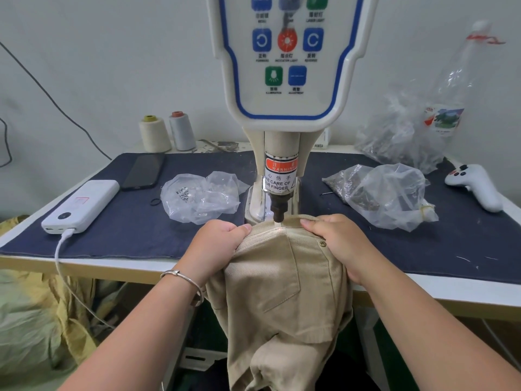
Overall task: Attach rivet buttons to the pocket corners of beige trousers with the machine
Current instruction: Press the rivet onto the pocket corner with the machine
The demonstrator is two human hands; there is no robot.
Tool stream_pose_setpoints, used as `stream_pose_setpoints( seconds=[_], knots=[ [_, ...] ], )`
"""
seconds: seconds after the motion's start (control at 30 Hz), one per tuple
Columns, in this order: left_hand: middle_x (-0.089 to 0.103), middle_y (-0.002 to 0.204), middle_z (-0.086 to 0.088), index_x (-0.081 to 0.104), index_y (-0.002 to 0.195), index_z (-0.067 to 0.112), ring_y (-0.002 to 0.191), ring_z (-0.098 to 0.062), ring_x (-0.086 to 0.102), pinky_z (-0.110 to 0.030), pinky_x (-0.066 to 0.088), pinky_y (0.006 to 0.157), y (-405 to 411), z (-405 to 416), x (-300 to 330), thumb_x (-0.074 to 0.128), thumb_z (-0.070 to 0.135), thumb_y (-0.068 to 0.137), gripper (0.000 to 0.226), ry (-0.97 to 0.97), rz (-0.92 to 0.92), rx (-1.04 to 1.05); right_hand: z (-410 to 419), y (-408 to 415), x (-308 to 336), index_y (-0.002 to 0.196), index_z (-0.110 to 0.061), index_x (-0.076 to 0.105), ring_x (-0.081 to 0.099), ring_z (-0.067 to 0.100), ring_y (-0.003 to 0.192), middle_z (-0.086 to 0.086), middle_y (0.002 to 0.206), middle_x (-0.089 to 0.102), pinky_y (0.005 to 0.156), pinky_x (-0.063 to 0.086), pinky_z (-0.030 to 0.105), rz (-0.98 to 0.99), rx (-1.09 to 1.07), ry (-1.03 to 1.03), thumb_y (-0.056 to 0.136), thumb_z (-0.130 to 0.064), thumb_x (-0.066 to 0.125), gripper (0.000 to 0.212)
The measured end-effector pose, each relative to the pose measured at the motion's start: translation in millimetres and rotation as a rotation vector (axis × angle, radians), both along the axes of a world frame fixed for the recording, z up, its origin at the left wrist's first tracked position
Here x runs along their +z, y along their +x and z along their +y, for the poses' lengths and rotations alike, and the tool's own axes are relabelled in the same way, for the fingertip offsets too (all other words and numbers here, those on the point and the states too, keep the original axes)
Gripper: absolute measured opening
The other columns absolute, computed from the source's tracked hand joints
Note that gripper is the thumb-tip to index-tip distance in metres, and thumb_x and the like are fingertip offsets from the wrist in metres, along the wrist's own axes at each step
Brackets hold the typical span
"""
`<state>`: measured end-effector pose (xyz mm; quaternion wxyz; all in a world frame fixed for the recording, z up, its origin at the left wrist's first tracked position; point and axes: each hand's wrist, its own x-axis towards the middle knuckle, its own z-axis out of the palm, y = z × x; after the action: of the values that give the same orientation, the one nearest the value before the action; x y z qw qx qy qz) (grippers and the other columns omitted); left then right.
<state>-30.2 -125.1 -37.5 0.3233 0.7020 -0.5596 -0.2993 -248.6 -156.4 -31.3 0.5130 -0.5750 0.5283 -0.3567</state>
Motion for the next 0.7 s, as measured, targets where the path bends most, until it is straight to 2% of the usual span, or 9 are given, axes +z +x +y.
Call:
stream_pose_setpoints(
  seconds=[0.1, 0.17, 0.27, 0.37, 0.47, 0.53, 0.6, 0.67, 0.7],
  knots=[
    [0.017, 0.043, 0.009, 0.023, 0.052, 0.021, 0.042, -0.012, 0.021, -0.025, 0.02, 0.045, 1, 0, 0, 0.062, 0.032, 0.096, 0.06, -0.004, -0.003, 0.001, 1, 1, 2, 0.075, 0.005, 0.064, 0.058, 0.016, 0.059, 0.007, 0.064, 0.061, 0.063, 0.041, 0.03, 0.007, 0.003, 0.002, 0.092, -0.026, 0.062, 0.035],
    [0.018, 0.043, 0.009, 0.024, 0.051, 0.021, 0.042, -0.012, 0.022, -0.026, 0.02, 0.045, 0, 0, 0, 0.062, 0.033, 0.096, 0.06, -0.002, -0.005, 0.001, 2, 1, 2, 0.085, 0.012, 0.063, 0.059, 0.02, 0.065, 0.011, 0.07, 0.062, 0.065, 0.041, 0.031, 0.001, -0.001, -0.003, 0.093, -0.026, 0.062, 0.039],
    [0.018, 0.041, 0.01, 0.024, 0.051, 0.02, 0.041, -0.011, 0.022, -0.026, 0.019, 0.046, -1, 2, 1, 0.062, 0.033, 0.096, 0.06, -0.004, -0.004, -0.001, 3, 1, 3, 0.092, 0.012, 0.064, 0.061, 0.022, 0.07, 0.014, 0.077, 0.065, 0.068, 0.043, 0.032, 0.008, 0.0, -0.007, 0.093, -0.027, 0.061, 0.04],
    [0.018, 0.043, 0.009, 0.023, 0.052, 0.021, 0.043, -0.011, 0.022, -0.029, 0.019, 0.05, -2, 5, 2, 0.061, 0.033, 0.097, 0.06, -0.02, 0.003, 0.008, 4, 1, 3, 0.088, 0.008, 0.067, 0.063, 0.021, 0.069, 0.013, 0.076, 0.068, 0.069, 0.045, 0.032, 0.005, 0.002, 0.006, 0.093, -0.028, 0.061, 0.037],
    [0.02, 0.047, 0.01, 0.023, 0.053, 0.022, 0.047, -0.011, 0.021, -0.033, 0.02, 0.056, -6, 12, 3, 0.058, 0.035, 0.098, 0.059, -0.073, 0.063, 0.017, 7, 1, 4, 0.083, 0.005, 0.068, 0.063, 0.017, 0.063, 0.009, 0.07, 0.067, 0.064, 0.047, 0.029, -0.046, -0.001, 0.024, 0.093, -0.027, 0.061, 0.034],
    [0.023, 0.052, 0.007, 0.027, 0.057, 0.019, 0.053, -0.014, 0.024, -0.033, 0.021, 0.058, -10, 19, 7, 0.055, 0.037, 0.1, 0.054, -0.145, 0.096, 0.006, 11, 0, 7, 0.08, 0.002, 0.067, 0.059, 0.019, 0.062, 0.01, 0.068, 0.062, 0.064, 0.045, 0.029, -0.093, -0.014, 0.005, 0.094, -0.027, 0.06, 0.033],
    [0.023, 0.053, 0.006, 0.028, 0.06, 0.018, 0.054, -0.012, 0.024, -0.03, 0.021, 0.055, -15, 26, 15, 0.053, 0.038, 0.101, 0.052, -0.232, 0.113, 0.004, 16, -1, 12, 0.08, 0.001, 0.064, 0.052, 0.022, 0.067, 0.012, 0.074, 0.055, 0.07, 0.04, 0.033, -0.152, -0.034, -0.031, 0.093, -0.026, 0.06, 0.03],
    [0.024, 0.057, 0.0, 0.029, 0.06, 0.013, 0.056, -0.013, 0.026, -0.03, 0.021, 0.055, -18, 33, 23, 0.052, 0.039, 0.101, 0.054, -0.281, 0.143, 0.015, 23, -2, 19, 0.079, 0.006, 0.066, 0.057, 0.023, 0.068, 0.014, 0.074, 0.061, 0.072, 0.044, 0.032, -0.219, -0.048, -0.032, 0.092, -0.024, 0.062, 0.033],
    [0.026, 0.06, -0.004, 0.031, 0.062, 0.007, 0.058, -0.016, 0.027, -0.031, 0.023, 0.058, -18, 37, 26, 0.052, 0.039, 0.102, 0.055, -0.28, 0.164, 0.013, 28, -2, 22, 0.075, 0.0, 0.07, 0.063, 0.022, 0.068, 0.012, 0.073, 0.066, 0.071, 0.048, 0.03, -0.245, -0.046, -0.016, 0.092, -0.023, 0.063, 0.03]
  ],
)
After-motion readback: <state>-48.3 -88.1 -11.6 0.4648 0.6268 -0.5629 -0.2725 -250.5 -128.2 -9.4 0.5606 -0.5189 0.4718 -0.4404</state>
